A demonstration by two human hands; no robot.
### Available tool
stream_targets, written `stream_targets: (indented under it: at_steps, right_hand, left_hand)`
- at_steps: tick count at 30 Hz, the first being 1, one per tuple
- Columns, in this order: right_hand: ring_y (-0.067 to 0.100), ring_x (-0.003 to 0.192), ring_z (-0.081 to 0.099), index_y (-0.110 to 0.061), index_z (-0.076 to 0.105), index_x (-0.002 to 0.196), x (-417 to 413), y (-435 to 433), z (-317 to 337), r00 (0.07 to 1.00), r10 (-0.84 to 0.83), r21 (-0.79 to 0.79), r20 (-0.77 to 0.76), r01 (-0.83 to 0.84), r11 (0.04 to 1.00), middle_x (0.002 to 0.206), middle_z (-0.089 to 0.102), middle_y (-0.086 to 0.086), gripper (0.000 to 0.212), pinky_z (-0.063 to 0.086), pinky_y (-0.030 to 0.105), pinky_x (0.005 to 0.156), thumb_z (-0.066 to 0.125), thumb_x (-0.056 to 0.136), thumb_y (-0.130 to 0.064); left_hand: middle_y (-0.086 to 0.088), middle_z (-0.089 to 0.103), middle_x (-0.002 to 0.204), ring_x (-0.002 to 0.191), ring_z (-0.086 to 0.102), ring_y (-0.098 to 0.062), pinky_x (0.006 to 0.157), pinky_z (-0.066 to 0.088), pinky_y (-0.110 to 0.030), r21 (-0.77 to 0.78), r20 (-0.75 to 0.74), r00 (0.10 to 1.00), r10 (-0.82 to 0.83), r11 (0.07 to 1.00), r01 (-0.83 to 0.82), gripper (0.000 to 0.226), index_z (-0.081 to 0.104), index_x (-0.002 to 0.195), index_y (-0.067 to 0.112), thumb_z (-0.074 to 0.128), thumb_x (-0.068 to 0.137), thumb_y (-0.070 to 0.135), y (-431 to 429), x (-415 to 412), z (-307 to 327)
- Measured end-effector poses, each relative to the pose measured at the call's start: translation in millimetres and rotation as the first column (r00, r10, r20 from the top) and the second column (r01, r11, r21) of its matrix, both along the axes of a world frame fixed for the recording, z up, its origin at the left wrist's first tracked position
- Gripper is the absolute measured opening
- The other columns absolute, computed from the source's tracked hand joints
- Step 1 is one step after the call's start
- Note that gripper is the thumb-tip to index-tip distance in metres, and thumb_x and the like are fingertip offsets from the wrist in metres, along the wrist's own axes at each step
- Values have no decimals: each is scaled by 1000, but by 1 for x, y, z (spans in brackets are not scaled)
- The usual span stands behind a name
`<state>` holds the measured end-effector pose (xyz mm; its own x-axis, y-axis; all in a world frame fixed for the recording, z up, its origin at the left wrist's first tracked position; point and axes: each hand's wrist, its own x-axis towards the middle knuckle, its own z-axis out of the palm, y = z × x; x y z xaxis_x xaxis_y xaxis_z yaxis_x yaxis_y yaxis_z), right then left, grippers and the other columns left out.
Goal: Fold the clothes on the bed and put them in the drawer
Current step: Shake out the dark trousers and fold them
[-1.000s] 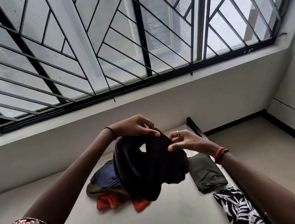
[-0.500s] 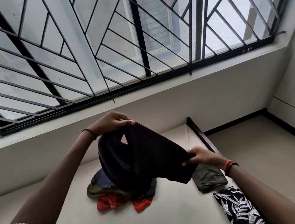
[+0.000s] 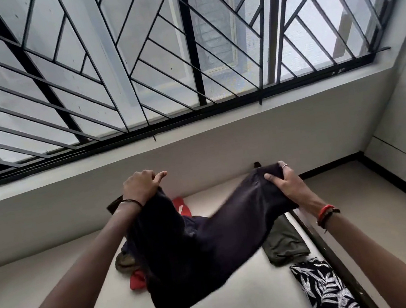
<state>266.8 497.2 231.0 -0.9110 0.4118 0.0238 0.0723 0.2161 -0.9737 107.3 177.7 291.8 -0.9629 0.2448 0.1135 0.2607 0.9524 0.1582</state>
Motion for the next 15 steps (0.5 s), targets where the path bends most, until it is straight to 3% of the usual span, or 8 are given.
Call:
stream_targets:
  at_steps: [3, 6, 9, 11, 15]
  right_hand:
    - [21, 113, 52, -11, 47, 127, -6, -3, -12, 996, 26, 206, 90, -44, 978, 119, 55, 10, 40, 36, 14, 95, 60, 90, -6]
    - [14, 133, 38, -31, 35, 142, -10, -14, -24, 986, 109, 250, 130, -139, 958, 139, 44, 0, 63, 26, 28, 114, 62, 88, -11]
    - [8, 131, 39, -36, 35, 142, -10, -41, -16, 951, 257, 257, 170, -295, 920, 134, 47, -7, 67, 25, 17, 109, 64, 87, -10]
    - [8, 123, 46, -37, 37, 140, -10, -62, -7, 921, 345, 230, 182, -381, 896, 127, 51, -6, 66, 30, 18, 107, 66, 86, -11]
    - [6, 100, 54, -27, 34, 144, -11, -93, 7, 866, 472, 42, 164, -484, 874, 116, 55, 3, 71, 46, 15, 90, 68, 84, -7]
  left_hand:
    - [-16, 67, 101, 98, 63, -34, 79, 46, -38, -25, -24, 999, 35, 999, -35, 57, 65, 100, 12, 41, 90, 63, 1, 5, -3]
    - [-17, 66, 103, 99, 62, -34, 79, 46, -39, -1, 14, 996, 85, 996, -85, 59, 60, 102, 10, 41, 89, 65, 2, 12, -5]
    - [-18, 65, 106, 100, 61, -35, 78, 45, -40, 27, 62, 994, 93, 995, -95, 59, 55, 107, 8, 42, 89, 63, 14, 25, -10]
    - [-18, 65, 107, 100, 62, -36, 78, 45, -40, 47, 78, 995, 57, 997, -60, 57, 52, 109, 9, 42, 90, 61, 29, 37, -13]
    - [-17, 67, 102, 98, 63, -37, 76, 46, -40, 74, 40, 998, -46, 996, 43, 51, 48, 108, 12, 43, 91, 60, 61, 59, -18]
